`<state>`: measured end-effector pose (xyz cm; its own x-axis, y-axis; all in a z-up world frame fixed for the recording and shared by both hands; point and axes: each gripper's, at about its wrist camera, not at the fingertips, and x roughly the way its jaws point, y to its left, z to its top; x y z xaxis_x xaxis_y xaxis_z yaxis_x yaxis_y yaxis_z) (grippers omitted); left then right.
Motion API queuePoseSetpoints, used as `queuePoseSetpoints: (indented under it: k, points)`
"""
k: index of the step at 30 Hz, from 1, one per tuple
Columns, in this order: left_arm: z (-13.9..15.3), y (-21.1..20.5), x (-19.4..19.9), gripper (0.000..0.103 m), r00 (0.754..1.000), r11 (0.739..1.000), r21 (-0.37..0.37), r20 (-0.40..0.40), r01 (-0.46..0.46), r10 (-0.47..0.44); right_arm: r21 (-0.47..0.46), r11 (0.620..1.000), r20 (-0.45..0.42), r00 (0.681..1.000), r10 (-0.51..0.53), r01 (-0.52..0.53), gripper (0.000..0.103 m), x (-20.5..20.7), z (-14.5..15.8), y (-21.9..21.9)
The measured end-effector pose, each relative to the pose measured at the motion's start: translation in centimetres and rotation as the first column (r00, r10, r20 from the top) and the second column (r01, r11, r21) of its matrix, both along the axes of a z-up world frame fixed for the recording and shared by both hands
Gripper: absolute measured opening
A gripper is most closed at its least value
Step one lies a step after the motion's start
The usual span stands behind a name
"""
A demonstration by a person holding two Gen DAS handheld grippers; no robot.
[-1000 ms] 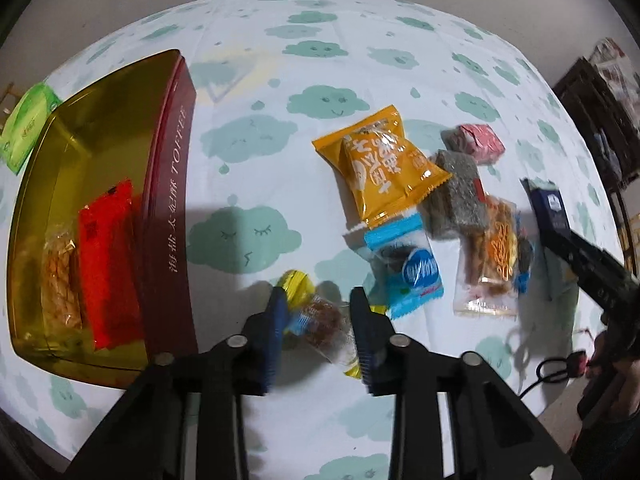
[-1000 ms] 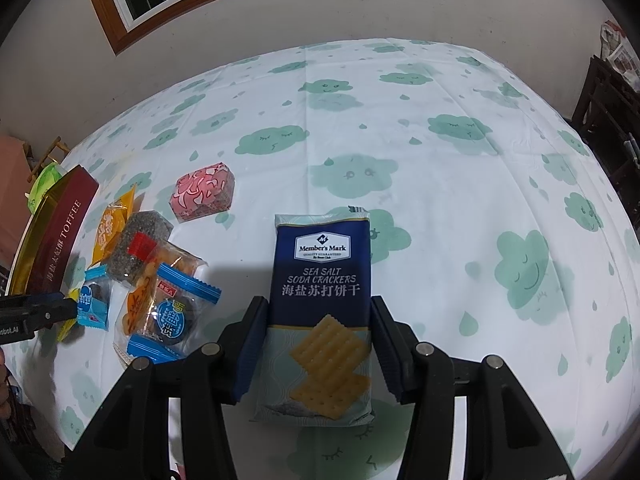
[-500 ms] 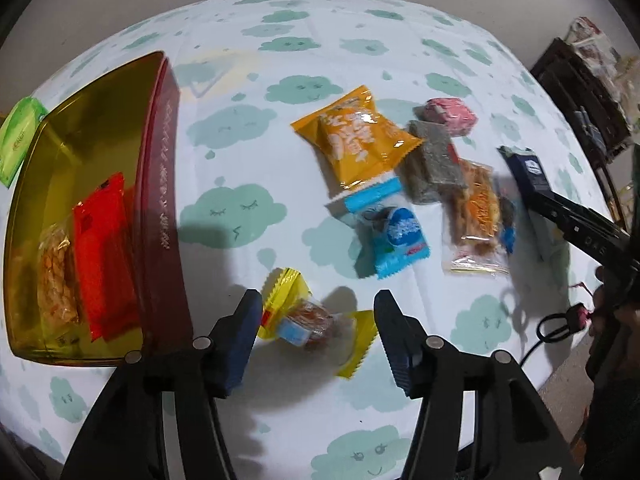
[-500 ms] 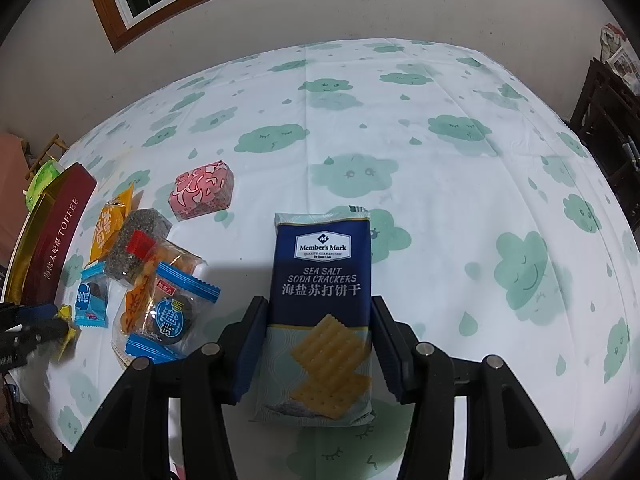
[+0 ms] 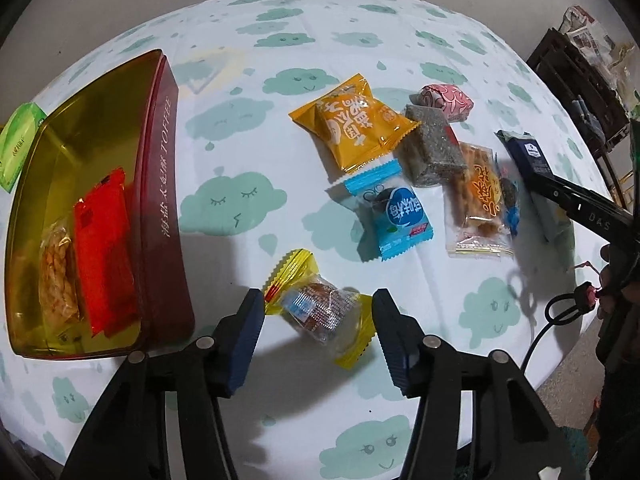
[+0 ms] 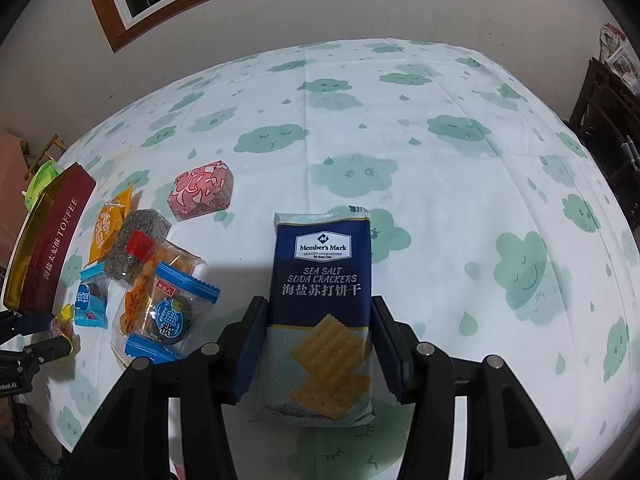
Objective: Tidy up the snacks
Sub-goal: 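Grasp the yellow-wrapped candy with the left tool while the right tool holds the crackers, then carry the yellow candy into the tin and lower it with the left tool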
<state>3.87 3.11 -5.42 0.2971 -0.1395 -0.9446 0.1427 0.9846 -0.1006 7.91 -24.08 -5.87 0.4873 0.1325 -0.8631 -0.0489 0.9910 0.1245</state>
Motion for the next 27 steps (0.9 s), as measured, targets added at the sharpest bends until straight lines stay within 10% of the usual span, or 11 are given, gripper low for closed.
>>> queuePoseSetpoints:
  k: [8,15,27]
  points:
    - [-0.8,-1.3,-1.0,0.046,0.998,0.996,0.072,0.021,0.050,-0.052,0.000,1.000,0.000,1.000,-0.004,0.004,0.053,0.1,0.0,0.0]
    - [-0.5,-0.5,-0.4,0.025,1.000,1.000,0.011,0.004,0.024,-0.024,0.002,1.000,0.001,1.000,-0.006,0.006,0.053,0.1,0.0,0.0]
    - [0.4,0.5,0.1,0.018,1.000,0.999,-0.039,0.014,-0.013,0.014,-0.001,1.000,0.001,1.000,-0.005,0.005,0.053,0.1,0.0,0.0]
